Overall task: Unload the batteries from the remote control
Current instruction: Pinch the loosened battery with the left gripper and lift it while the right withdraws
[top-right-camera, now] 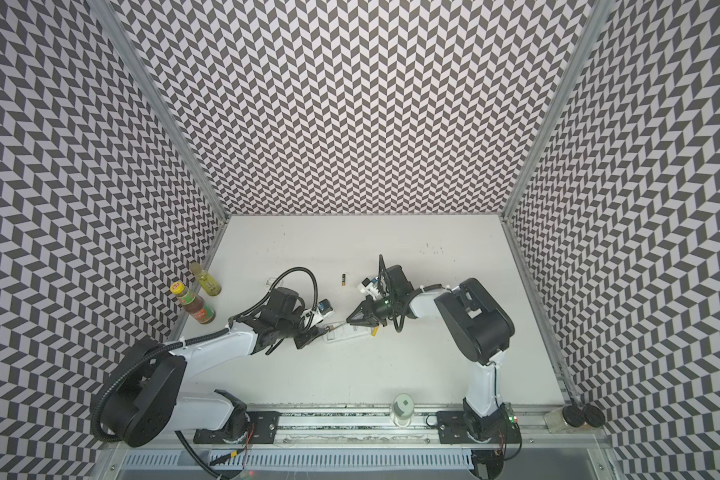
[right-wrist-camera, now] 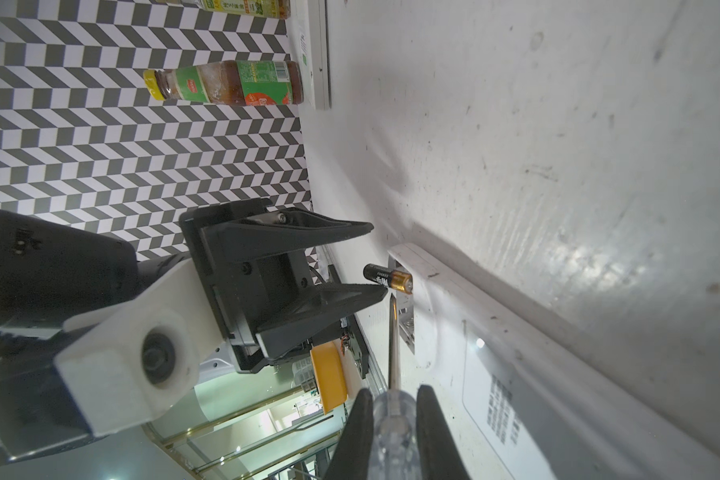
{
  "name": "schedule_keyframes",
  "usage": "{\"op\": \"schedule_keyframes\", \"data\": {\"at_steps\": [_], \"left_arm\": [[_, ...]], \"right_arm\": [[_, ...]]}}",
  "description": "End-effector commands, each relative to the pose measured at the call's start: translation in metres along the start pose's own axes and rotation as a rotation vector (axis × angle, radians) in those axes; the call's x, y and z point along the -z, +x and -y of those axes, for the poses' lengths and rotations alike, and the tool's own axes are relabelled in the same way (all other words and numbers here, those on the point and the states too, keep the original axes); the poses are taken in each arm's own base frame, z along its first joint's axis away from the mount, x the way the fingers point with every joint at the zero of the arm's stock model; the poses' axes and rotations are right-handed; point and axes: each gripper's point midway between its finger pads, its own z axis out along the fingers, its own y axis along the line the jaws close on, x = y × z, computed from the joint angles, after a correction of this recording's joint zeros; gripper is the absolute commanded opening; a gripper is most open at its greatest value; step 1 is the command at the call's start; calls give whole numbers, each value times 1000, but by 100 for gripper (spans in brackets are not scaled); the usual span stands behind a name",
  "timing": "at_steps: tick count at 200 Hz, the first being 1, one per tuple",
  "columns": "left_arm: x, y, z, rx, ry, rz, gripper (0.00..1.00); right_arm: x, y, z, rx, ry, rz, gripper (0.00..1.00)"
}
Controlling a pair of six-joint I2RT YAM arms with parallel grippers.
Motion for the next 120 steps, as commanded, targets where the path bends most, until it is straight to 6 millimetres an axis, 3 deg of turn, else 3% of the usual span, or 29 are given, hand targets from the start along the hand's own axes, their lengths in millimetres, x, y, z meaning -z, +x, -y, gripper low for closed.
{"op": "schedule_keyframes", "data": {"at_steps": [1, 53, 120], "left_arm": [[-3, 3, 3, -9, 23, 3, 34], [-7, 4, 5, 2, 48, -4, 27], [-2, -3, 3, -1, 40, 6, 12]], "right_arm": [[10, -6, -16, 65, -16, 33, 0], [30, -6, -29, 92, -15, 78, 0], [80, -14, -37, 130, 36, 235, 0]]}}
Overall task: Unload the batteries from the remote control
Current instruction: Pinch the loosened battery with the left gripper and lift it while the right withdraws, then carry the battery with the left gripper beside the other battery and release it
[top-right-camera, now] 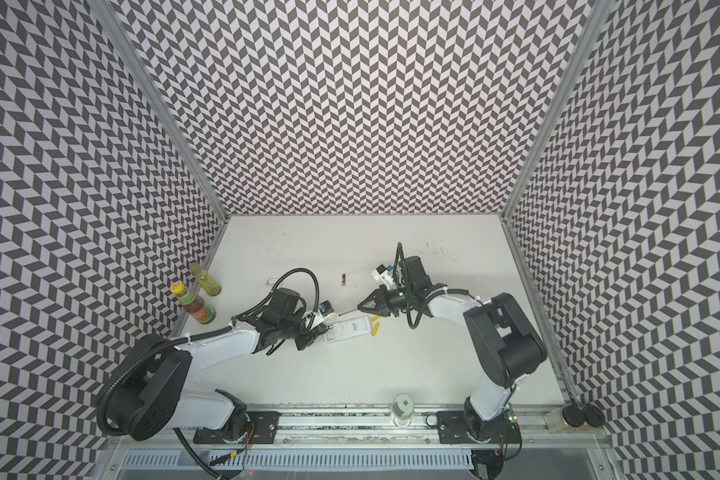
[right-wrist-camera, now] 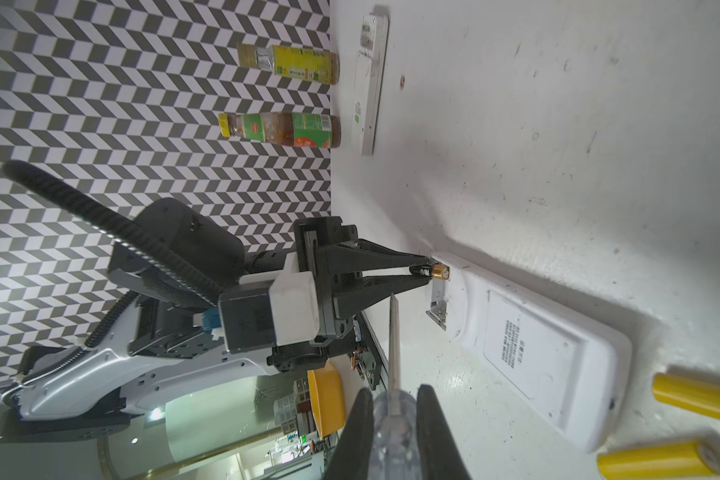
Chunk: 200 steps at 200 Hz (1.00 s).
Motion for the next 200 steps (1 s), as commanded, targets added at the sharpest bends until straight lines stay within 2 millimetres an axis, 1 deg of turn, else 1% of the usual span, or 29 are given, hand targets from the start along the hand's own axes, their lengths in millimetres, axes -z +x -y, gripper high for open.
{"op": "schedule_keyframes", "data": {"at_steps": [1, 22, 67, 85, 100, 125, 144, 162, 172, 200], "left_arm": [[4, -7, -3, -9, -2, 10, 11], [10, -15, -5, -22, -19, 48, 8], [19, -37, -14, -28, -39, 102, 0], [18, -47, -21, -28, -46, 105, 0], [19, -56, -29, -24, -54, 105, 0], [19, -68, -44, -35, -114, 137, 0], [15, -75, -58, -15, -161, 142, 0], [10, -81, -78, 42, -227, 144, 0], [8, -85, -86, 82, -241, 158, 0], [-3, -89, -109, 189, -299, 180, 0]], "right_arm": [[19, -6, -5, 53, 28, 71, 0], [38, -12, -7, 81, 54, 130, 0], [78, -23, -1, 136, 138, 279, 0], [91, -28, 4, 172, 211, 338, 0], [99, -30, 4, 205, 243, 391, 0], [111, -33, 1, 243, 273, 457, 0], [120, -32, -2, 281, 301, 511, 0], [130, -32, -3, 309, 336, 564, 0], [135, -32, -4, 332, 358, 588, 0], [147, -26, 5, 353, 406, 670, 0]]}}
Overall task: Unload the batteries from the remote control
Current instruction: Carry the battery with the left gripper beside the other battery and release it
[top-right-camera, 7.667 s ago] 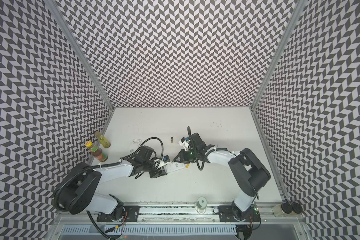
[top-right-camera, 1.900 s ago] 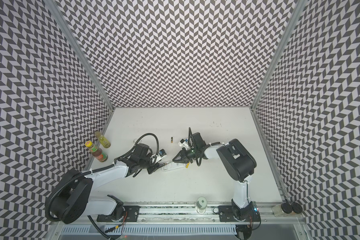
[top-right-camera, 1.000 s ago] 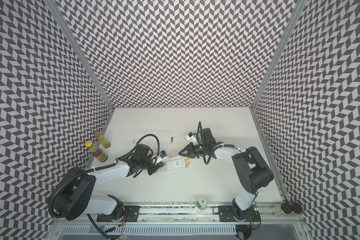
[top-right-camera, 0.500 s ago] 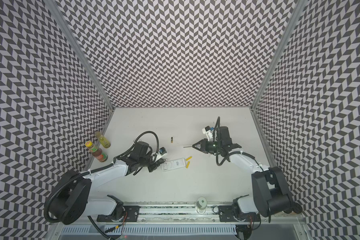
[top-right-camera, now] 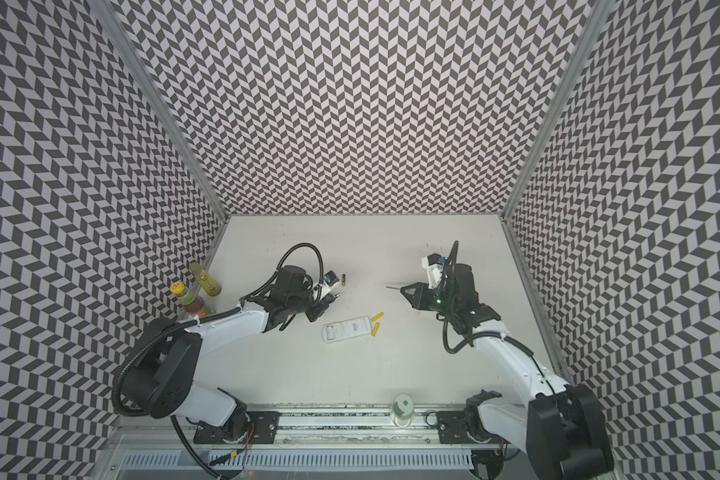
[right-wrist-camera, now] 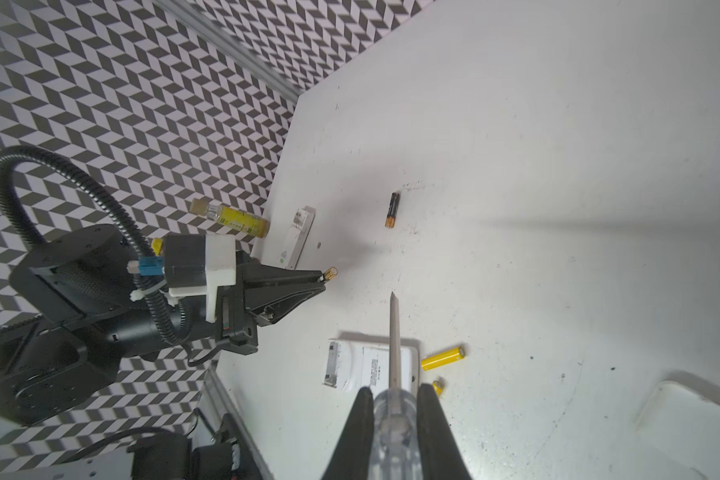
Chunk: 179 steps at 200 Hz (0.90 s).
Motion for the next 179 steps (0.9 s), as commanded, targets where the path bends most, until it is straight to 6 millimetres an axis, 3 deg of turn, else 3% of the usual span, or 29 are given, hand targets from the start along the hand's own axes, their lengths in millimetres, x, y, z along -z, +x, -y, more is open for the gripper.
{"op": "schedule_keyframes", "data": {"at_steps": [1, 42, 66, 94, 179], "left_arm": [[-9, -22, -31, 104, -107, 59, 0], [-23, -27, -72, 285, -178, 51, 0], [-44, -23, -86, 363, -169, -34, 4], [-62, -14, -87, 434, -152, -85, 3], [-75, 6, -79, 511, -136, -126, 3]], "right_arm": [[11, -13, 9, 67, 55, 132, 0], [13, -2, 23, 48, 95, 157, 0], [9, 1, 26, 33, 92, 144, 0], [7, 9, 31, 19, 96, 133, 0], [-3, 30, 38, 25, 137, 120, 0]]}}
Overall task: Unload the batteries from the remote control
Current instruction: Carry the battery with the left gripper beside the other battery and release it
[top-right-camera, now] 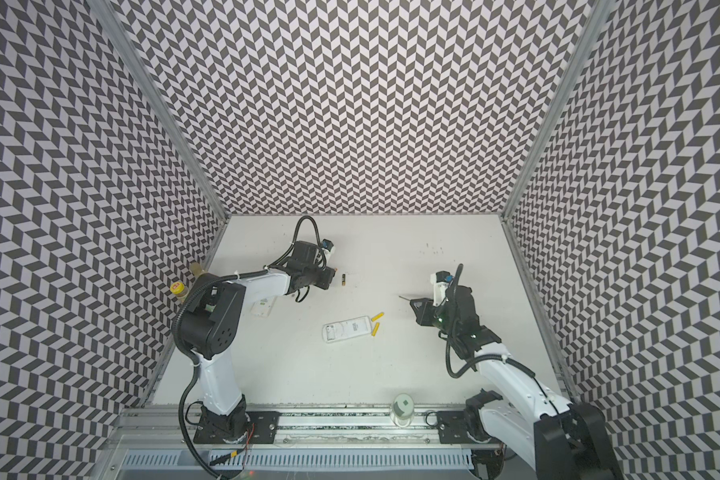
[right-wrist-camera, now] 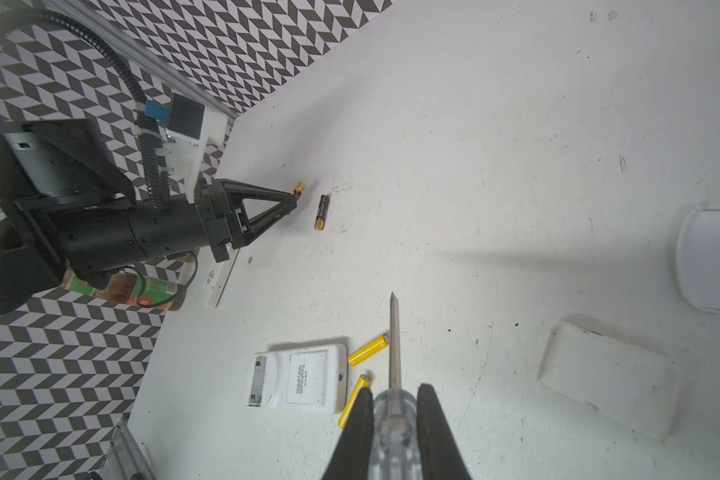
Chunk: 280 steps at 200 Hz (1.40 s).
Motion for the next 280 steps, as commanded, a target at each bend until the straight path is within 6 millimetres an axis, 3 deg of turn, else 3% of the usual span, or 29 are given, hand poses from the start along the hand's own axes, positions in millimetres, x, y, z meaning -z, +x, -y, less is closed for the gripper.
{"op": "schedule_keyframes", "data": {"at_steps": [1, 43, 123, 168, 205, 260, 280], "left_arm": [[-3, 4, 2, 36, 7, -9, 3], [-10, 11, 4, 51, 14, -34, 6], [-20, 30, 11, 40, 16, -90, 38], [-8, 16, 15, 36, 24, -52, 43], [20, -6, 9, 33, 0, 32, 44], [76, -29, 18, -17, 27, 193, 51], [93, -35, 20, -66, 25, 247, 58]], "right_arm": [[-3, -7, -3, 19, -6, 57, 0], [-10, 3, -6, 19, -10, 34, 0], [-11, 4, -2, 42, 9, 72, 0], [-16, 3, -2, 43, 10, 74, 0], [-24, -1, 3, 52, 49, 76, 0], [-40, -4, 6, 33, 93, 105, 0], [-46, -5, 9, 22, 128, 102, 0]]}}
